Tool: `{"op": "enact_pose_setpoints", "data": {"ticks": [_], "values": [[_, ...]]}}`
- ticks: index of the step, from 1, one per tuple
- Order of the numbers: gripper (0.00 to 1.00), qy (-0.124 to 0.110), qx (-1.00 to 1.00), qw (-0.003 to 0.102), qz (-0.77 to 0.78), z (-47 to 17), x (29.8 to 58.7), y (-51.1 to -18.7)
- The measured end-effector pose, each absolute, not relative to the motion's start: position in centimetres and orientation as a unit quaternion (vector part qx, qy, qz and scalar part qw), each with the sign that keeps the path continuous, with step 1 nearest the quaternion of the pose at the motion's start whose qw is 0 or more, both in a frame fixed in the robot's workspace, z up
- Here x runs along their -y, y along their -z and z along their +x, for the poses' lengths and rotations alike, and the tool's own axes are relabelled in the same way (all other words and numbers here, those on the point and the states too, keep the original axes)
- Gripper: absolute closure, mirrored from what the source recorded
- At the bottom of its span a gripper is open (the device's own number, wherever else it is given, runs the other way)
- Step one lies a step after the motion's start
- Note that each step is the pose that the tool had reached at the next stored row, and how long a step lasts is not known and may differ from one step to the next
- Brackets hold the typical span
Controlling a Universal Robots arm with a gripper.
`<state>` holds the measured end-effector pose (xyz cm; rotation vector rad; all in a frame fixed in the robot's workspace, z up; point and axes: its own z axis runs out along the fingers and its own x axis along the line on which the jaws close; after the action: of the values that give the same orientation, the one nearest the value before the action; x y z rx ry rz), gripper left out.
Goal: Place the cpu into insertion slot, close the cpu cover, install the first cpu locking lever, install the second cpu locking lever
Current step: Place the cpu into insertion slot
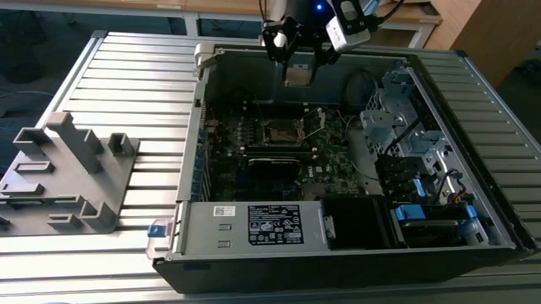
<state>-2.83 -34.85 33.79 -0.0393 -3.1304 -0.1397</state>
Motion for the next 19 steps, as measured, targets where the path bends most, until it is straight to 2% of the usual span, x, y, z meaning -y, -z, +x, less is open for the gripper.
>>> {"op": "enact_pose_setpoints", "data": {"ticks": [19], "values": [[0.46,0.045,0.999,0.004,-0.013,-2.8,34.9,-32.2]]}}
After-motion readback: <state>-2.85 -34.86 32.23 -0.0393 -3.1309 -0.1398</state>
